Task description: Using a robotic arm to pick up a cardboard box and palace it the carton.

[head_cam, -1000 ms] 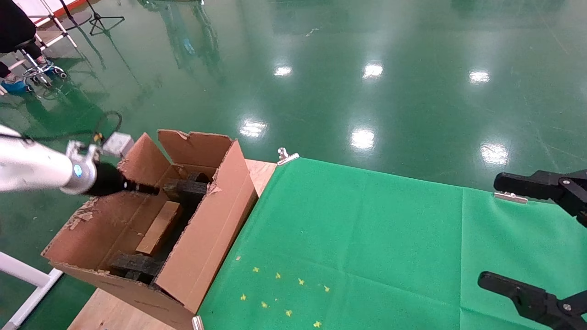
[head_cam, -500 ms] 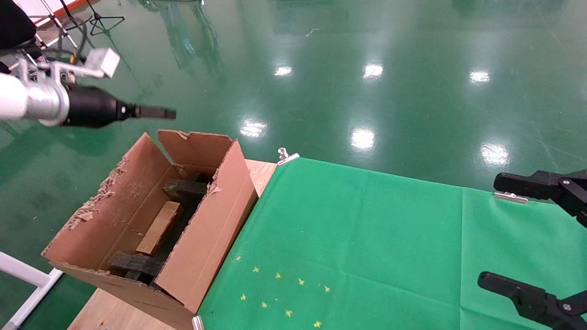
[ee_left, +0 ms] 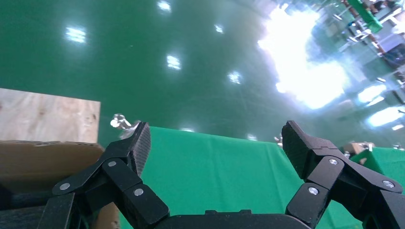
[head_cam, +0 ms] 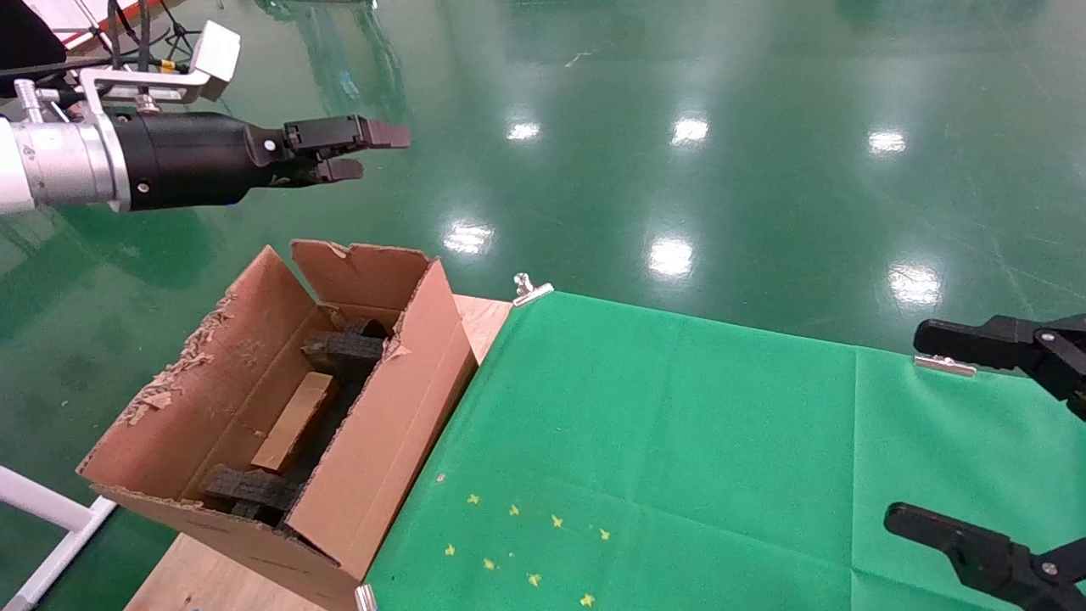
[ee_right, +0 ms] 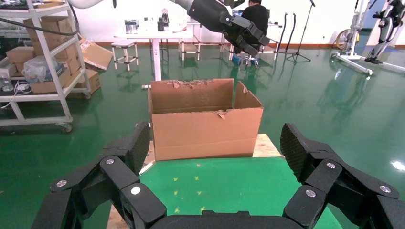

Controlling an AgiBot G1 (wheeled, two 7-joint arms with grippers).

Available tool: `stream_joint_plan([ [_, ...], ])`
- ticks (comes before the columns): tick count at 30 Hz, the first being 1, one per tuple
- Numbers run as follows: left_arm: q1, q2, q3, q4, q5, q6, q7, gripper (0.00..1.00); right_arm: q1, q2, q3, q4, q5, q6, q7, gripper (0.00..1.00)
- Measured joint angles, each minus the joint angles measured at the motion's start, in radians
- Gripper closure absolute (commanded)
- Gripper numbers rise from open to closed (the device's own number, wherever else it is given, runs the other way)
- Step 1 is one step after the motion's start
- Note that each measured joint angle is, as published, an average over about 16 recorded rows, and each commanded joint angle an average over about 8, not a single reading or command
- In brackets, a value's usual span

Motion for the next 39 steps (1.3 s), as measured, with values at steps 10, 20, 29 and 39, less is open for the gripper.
stream_joint_plan([
  [10, 0.066, -0.001, -0.031, -0.063, -0.060, 0.020, 0.082, 0.00, 0.000, 0.000, 0.000, 0.000, 0.000, 0.000, 0.000, 0.00],
  [20, 0.187, -0.002, -0.088, -0.185, -0.169, 0.059, 0.230, 0.00, 0.000, 0.000, 0.000, 0.000, 0.000, 0.000, 0.000, 0.00],
  [29, 0.295, -0.002, -0.139, -0.296, -0.266, 0.094, 0.366, 0.00, 0.000, 0.000, 0.000, 0.000, 0.000, 0.000, 0.000, 0.00],
  [39, 0.412, -0.003, -0.194, -0.414, -0.370, 0.132, 0.512, 0.00, 0.000, 0.000, 0.000, 0.000, 0.000, 0.000, 0.000, 0.00],
])
